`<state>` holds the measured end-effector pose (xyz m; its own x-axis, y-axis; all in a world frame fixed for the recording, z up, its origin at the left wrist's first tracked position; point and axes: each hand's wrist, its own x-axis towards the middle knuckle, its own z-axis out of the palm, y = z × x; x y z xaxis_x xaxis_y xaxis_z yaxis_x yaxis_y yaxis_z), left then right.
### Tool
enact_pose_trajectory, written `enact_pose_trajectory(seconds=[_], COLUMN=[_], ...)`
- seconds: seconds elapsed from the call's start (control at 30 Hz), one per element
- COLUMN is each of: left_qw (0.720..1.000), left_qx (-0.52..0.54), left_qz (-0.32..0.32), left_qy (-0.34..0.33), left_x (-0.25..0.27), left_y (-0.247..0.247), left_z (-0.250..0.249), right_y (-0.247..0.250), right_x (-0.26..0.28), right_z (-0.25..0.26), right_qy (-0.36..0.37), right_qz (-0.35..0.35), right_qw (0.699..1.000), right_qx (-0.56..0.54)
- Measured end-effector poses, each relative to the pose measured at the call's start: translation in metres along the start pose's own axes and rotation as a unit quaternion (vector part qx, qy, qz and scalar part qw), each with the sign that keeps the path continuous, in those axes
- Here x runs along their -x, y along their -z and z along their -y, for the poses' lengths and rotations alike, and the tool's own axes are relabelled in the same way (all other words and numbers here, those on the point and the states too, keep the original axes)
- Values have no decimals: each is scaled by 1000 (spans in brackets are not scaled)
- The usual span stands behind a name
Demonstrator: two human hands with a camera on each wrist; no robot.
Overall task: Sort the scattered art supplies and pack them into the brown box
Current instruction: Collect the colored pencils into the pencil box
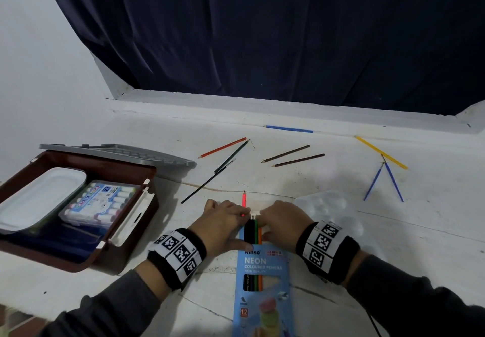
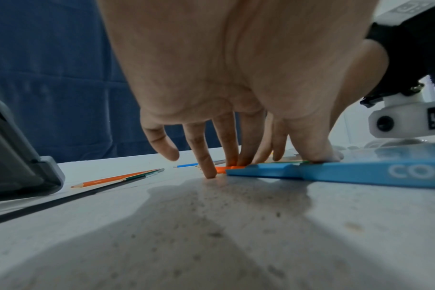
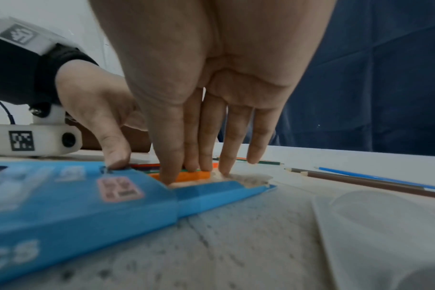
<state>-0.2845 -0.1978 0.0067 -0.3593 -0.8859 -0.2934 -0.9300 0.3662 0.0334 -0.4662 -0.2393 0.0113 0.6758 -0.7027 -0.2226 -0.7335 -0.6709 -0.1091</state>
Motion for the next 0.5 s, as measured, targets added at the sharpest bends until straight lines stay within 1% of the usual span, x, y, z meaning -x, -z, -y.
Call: enact_pose_trajectory(seconds=[0.1, 0.2, 0.27, 0.33, 0.37, 0.43, 0.5], left_qw=[1000, 1000, 1000, 1000, 1000, 1000, 1000], left_qx=[-1, -2, -5, -5, -5, -1, 6], left_qz=[1, 8, 10, 13, 17, 22, 19], left_qy=[0, -4, -10, -10, -9, -6, -6], left_x=[-1, -1, -1, -2, -3, -3, -3], left_y=[0, 1, 2, 4, 5, 5, 4], left_z=[1, 1, 2, 4, 4, 4, 4], right_y=[3, 10, 18, 25, 29, 37, 41], right_x=[1, -1, -7, -17, -22, -34, -45], right_z=[1, -7, -17, -33, -42, -64, -85], right_qy=[28, 39, 19, -18, -33, -61, -96], right_qz=[-2, -25, -37, -68, -84, -103, -90], right_qw=[999, 992, 974, 960, 960, 970, 982], right_qx=[-18, -120, -221, -270, -264, -213, -138])
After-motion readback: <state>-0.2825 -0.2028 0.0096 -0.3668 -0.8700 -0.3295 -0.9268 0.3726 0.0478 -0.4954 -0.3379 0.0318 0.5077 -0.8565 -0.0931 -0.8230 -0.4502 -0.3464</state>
